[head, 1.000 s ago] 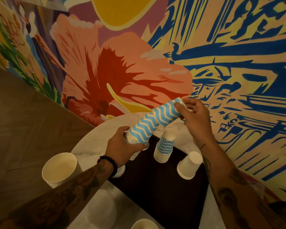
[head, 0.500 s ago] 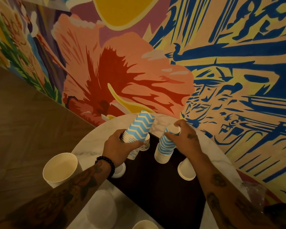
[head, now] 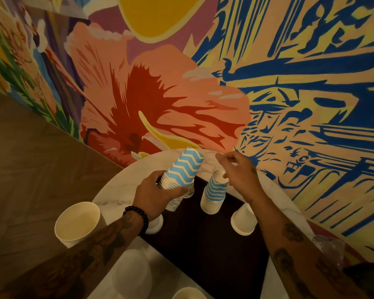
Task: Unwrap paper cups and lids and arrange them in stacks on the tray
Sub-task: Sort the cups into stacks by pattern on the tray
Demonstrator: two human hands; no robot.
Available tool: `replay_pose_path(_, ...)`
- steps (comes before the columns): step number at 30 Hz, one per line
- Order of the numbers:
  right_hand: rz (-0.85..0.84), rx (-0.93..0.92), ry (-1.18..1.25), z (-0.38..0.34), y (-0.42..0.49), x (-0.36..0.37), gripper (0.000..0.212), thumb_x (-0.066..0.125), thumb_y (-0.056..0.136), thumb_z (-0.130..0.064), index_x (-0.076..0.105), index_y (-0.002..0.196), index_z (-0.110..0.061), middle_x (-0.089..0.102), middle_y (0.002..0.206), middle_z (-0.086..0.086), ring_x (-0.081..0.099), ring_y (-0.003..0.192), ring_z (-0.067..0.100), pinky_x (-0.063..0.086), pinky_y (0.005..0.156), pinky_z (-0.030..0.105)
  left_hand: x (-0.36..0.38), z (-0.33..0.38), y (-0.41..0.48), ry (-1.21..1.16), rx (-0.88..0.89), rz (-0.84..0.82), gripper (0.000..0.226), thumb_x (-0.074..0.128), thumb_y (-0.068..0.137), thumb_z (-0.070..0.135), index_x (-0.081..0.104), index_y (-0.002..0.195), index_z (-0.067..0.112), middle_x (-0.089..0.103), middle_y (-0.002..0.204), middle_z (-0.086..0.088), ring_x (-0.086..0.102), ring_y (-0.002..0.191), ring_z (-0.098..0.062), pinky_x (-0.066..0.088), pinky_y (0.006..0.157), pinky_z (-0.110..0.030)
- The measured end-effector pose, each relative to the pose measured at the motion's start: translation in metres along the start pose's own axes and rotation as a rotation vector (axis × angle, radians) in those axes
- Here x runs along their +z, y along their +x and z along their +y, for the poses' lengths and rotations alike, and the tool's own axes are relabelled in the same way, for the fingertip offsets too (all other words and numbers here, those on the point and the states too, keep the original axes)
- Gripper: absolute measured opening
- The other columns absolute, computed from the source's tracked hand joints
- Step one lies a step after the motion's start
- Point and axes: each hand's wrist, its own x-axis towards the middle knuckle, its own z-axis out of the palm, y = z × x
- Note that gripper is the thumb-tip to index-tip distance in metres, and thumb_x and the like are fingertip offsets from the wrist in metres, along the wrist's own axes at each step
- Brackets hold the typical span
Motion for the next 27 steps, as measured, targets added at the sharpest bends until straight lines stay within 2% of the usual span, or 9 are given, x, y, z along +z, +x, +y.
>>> replay_pose_path(2,-0.133,0.091,0.136,-0.018,-0.007,0.002,0.037,0.061,0.09,-0.06,0.063,0.102,-0.026,0.07,0.103,-0.007,0.068,0.074,0.016,0.049,0.056,0.03,0.002,0.003,-0.002,0.006,0.022,-0.014,0.06,0.09,0.065,0.042,0.062,0.116,0.025,0.068,0.1,0.014,0.063,0.086,0.002,0.052,0.074,-0.022)
replay_pose_path(5,-0.235,0.123,0.219,-0.028,-0.017,0.011,0.041,0.067,0.086,-0.06,0.063,0.105,-0.024,0.072,0.098,-0.004,0.067,0.065,0.02,0.045,0.048,0.029,0.005,0.007,-0.004,0.011,0.055,-0.036,0.061,0.09,0.066,0.041,0.062,0.118,0.025,0.067,0.101,0.014,0.061,0.086,0.005,0.048,0.07,-0.015)
replay_pose_path(12,-0.229,0.089,0.295,-0.024,-0.021,0.023,0.04,0.078,0.082,-0.049,0.064,0.107,-0.021,0.075,0.086,0.002,0.066,0.062,0.019,0.045,0.045,0.028,0.008,0.007,-0.007,0.038,0.101,-0.059,0.068,0.09,0.063,0.042,0.063,0.123,0.022,0.07,0.108,0.011,0.065,0.094,-0.003,0.054,0.083,-0.025)
replay_pose_path(17,-0.238,0.078,0.305,-0.023,-0.02,0.024,0.036,0.078,0.084,-0.044,0.067,0.108,-0.019,0.075,0.087,0.004,0.065,0.061,0.019,0.047,0.046,0.028,0.004,0.005,-0.005,0.031,0.096,-0.085,0.074,0.091,0.058,0.049,0.064,0.122,0.023,0.07,0.108,0.012,0.065,0.094,-0.004,0.054,0.081,-0.024)
replay_pose_path(22,-0.254,0.082,0.304,-0.019,-0.019,0.023,0.035,0.076,0.086,-0.04,0.066,0.112,-0.019,0.075,0.092,0.004,0.065,0.061,0.018,0.048,0.046,0.028,0.002,0.003,-0.005,0.035,0.088,-0.106,0.083,0.087,0.047,0.057,0.065,0.12,0.024,0.071,0.106,0.012,0.066,0.093,-0.005,0.056,0.084,-0.029)
replay_pose_path(27,-0.262,0.085,0.326,-0.015,-0.022,0.023,0.035,0.077,0.087,-0.036,0.063,0.115,-0.019,0.075,0.091,0.004,0.065,0.061,0.021,0.049,0.047,0.029,0.002,0.002,-0.004,0.069,0.054,-0.131,0.064,0.092,0.063,0.035,0.065,0.12,0.021,0.071,0.106,0.01,0.067,0.093,-0.008,0.055,0.086,-0.031)
